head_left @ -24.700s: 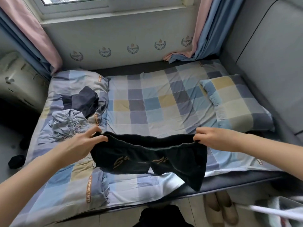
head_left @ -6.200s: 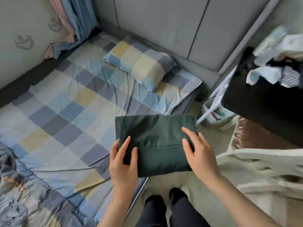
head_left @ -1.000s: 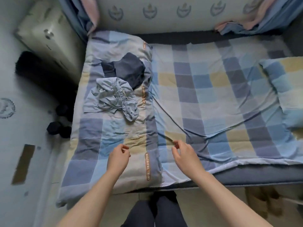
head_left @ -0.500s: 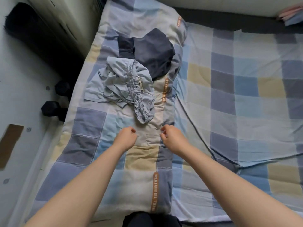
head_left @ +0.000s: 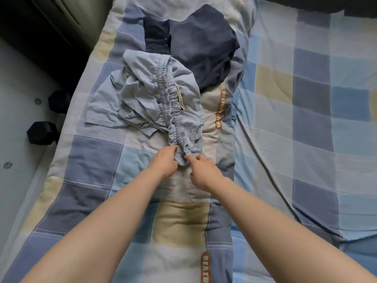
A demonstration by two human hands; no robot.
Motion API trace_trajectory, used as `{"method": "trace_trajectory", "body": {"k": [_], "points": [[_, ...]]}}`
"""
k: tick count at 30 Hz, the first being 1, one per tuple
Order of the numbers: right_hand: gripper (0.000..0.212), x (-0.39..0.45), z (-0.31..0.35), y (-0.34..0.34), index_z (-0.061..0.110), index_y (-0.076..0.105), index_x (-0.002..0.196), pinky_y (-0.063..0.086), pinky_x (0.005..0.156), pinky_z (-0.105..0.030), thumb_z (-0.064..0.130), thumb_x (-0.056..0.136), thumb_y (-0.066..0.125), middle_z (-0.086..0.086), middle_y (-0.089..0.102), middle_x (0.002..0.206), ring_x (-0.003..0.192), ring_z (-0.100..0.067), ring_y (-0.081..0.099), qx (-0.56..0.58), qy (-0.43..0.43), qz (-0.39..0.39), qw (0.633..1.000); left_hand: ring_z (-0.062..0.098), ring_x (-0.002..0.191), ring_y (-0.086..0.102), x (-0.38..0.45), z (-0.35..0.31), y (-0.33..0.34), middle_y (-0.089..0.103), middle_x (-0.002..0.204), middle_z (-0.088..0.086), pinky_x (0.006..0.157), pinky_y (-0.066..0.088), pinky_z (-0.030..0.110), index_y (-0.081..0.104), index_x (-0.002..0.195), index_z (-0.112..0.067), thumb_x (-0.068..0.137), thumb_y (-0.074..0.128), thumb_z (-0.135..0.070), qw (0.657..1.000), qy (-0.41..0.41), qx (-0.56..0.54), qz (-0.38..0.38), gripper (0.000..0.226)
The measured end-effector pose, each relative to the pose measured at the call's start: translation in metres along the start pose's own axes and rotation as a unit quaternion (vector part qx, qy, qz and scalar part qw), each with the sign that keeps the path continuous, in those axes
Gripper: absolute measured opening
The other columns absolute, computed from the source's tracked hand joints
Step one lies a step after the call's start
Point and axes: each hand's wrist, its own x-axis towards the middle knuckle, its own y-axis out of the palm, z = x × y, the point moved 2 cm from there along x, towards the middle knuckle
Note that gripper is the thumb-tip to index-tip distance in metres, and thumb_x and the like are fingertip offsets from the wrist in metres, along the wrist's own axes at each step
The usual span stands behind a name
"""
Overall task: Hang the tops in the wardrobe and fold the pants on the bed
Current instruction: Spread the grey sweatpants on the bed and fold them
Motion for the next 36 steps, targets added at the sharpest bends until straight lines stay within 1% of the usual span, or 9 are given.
{"method": "trace_trajectory", "body": {"k": [4, 10, 14, 18, 22, 26, 28, 32, 36], "points": [[0.056, 0.01, 0.0, 0.012, 0.026, 0.03, 0.144, 0.041, 0.1, -0.05, 0.013, 0.092, 0.044, -0.013, 0.034, 0.138, 0.125, -0.04, 0.037, -0.044, 0.016, 0.015, 0.999, 0.03, 0.118, 0.056, -0.015, 0.01, 0.007, 0.065, 0.119, 0.01, 0.101, 0.044, 0.037, 0.061, 0.124, -0.024, 0.076, 0.049, -0.003, 0.999, 0.043, -0.003, -0.014, 0.054], [0.03, -0.019, -0.009, 0.02, 0.007, 0.053, 0.12, 0.041, 0.088, -0.042, 0.007, 0.091, 0.047, -0.012, 0.052, 0.125, 0.122, -0.034, 0.042, -0.173, -0.038, -0.066, 0.982, 0.02, 0.121, 0.049, -0.084, 0.004, 0.015, 0.063, 0.119, 0.005, 0.102, 0.037, 0.029, 0.064, 0.125, -0.02, 0.087, 0.052, -0.007, 0.989, 0.128, 0.078, 0.016, 0.041], [0.021, -0.058, -0.006, 0.028, 0.009, 0.055, 0.112, 0.035, 0.073, -0.036, 0.017, 0.093, 0.05, -0.01, 0.055, 0.112, 0.108, -0.031, 0.049, -0.082, -0.114, -0.098, 0.985, 0.023, 0.121, 0.049, -0.123, -0.003, 0.016, 0.054, 0.124, 0.0, 0.097, 0.041, 0.035, 0.052, 0.129, -0.025, 0.086, 0.05, -0.017, 0.989, 0.1, 0.1, 0.033, 0.044], [0.017, -0.119, 0.0, 0.017, 0.013, 0.061, 0.102, 0.045, 0.078, -0.037, 0.027, 0.094, 0.056, -0.005, 0.057, 0.096, 0.096, -0.025, 0.053, 0.086, -0.155, -0.136, 0.975, 0.024, 0.115, 0.052, -0.168, -0.024, 0.012, 0.044, 0.121, 0.002, 0.093, 0.044, 0.038, 0.04, 0.141, -0.031, 0.087, 0.057, -0.027, 0.993, 0.095, 0.027, 0.057, 0.057], [0.012, -0.191, 0.007, 0.002, 0.017, 0.064, 0.094, 0.036, 0.071, -0.023, 0.027, 0.091, 0.059, 0.001, 0.056, 0.086, 0.084, -0.017, 0.053, 0.149, -0.177, -0.159, 0.96, 0.022, 0.096, 0.056, -0.217, -0.047, -0.013, 0.045, 0.1, -0.005, 0.079, 0.045, 0.038, 0.054, 0.101, -0.024, 0.083, 0.065, -0.03, 0.988, 0.153, -0.014, -0.004, 0.022], [0.019, -0.281, 0.019, -0.012, 0.022, 0.065, 0.101, 0.041, 0.073, -0.016, 0.016, 0.084, 0.058, 0.007, 0.062, 0.087, 0.082, -0.006, 0.056, 0.239, -0.161, -0.166, 0.943, 0.013, 0.073, 0.052, -0.283, -0.066, -0.042, 0.037, 0.079, -0.012, 0.062, 0.038, 0.029, 0.047, 0.078, -0.024, 0.073, 0.062, -0.045, 0.971, 0.232, -0.043, -0.022, 0.026], [0.028, -0.329, 0.021, -0.02, 0.027, 0.059, 0.109, 0.044, 0.074, -0.016, 0.012, 0.086, 0.055, 0.014, 0.061, 0.086, 0.083, -0.005, 0.058, 0.282, -0.134, -0.174, 0.934, 0.003, 0.065, 0.047, -0.322, -0.085, -0.065, 0.036, 0.07, -0.014, 0.059, 0.033, 0.017, 0.043, 0.069, -0.025, 0.072, 0.066, -0.049, 0.961, 0.264, -0.075, -0.035, 0.033], [0.039, -0.398, 0.007, -0.024, 0.033, 0.055, 0.108, 0.044, 0.078, -0.018, 0.001, 0.085, 0.051, 0.019, 0.054, 0.092, 0.088, 0.0, 0.055, 0.255, -0.072, -0.221, 0.939, -0.001, 0.055, 0.04, -0.387, -0.121, -0.107, 0.036, 0.063, -0.013, 0.054, 0.025, 0.011, 0.035, 0.059, -0.026, 0.071, 0.066, -0.031, 0.944, 0.302, -0.123, -0.051, 0.034], [0.043, -0.457, 0.013, -0.021, 0.025, 0.055, 0.127, 0.035, 0.092, -0.014, 0.007, 0.088, 0.054, 0.011, 0.052, 0.116, 0.109, -0.006, 0.048, 0.216, -0.043, -0.154, 0.963, 0.003, 0.055, 0.037, -0.452, -0.159, -0.149, 0.038, 0.061, -0.014, 0.055, 0.028, 0.017, 0.032, 0.053, -0.029, 0.065, 0.06, -0.016, 0.925, 0.301, -0.233, 0.008, 0.032]]}}
